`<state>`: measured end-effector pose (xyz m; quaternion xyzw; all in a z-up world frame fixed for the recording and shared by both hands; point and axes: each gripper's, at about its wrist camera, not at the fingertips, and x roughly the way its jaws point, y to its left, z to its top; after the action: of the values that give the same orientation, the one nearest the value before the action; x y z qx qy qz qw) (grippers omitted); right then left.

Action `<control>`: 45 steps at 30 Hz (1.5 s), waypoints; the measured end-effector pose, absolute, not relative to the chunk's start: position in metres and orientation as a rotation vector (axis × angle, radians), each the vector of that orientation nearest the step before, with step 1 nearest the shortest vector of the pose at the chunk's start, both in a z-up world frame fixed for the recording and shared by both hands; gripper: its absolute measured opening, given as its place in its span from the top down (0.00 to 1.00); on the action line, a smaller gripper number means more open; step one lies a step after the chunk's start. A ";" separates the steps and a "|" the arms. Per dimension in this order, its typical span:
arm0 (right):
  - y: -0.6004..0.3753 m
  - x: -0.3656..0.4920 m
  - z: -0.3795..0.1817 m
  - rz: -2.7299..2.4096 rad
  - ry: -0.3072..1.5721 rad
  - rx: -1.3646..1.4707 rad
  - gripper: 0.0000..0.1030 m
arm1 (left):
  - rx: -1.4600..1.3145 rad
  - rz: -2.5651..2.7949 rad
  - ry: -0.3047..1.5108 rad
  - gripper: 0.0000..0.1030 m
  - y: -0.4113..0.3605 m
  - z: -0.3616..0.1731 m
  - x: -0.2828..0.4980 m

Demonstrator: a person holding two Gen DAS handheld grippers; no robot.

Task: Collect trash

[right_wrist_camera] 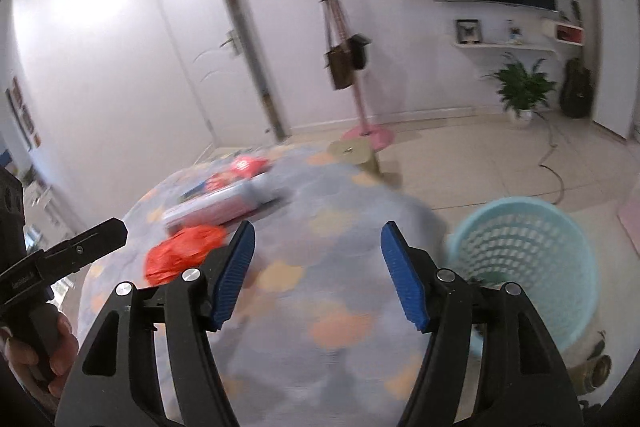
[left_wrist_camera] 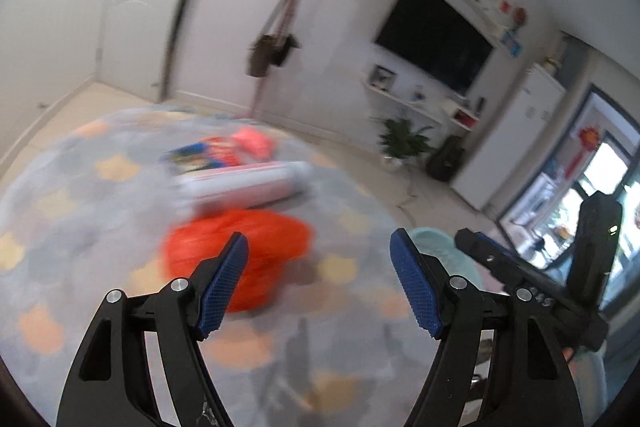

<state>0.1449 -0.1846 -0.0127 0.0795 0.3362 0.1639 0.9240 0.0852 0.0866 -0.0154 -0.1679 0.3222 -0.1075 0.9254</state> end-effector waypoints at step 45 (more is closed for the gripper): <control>-0.145 0.171 -0.076 0.431 0.812 0.140 0.99 | -0.271 -0.357 0.847 0.30 0.108 -0.072 0.173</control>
<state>0.1707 -0.1453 -0.0763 0.0675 0.3917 0.2078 0.8938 0.1729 0.1077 -0.0722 -0.1306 0.4076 -0.1715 0.8874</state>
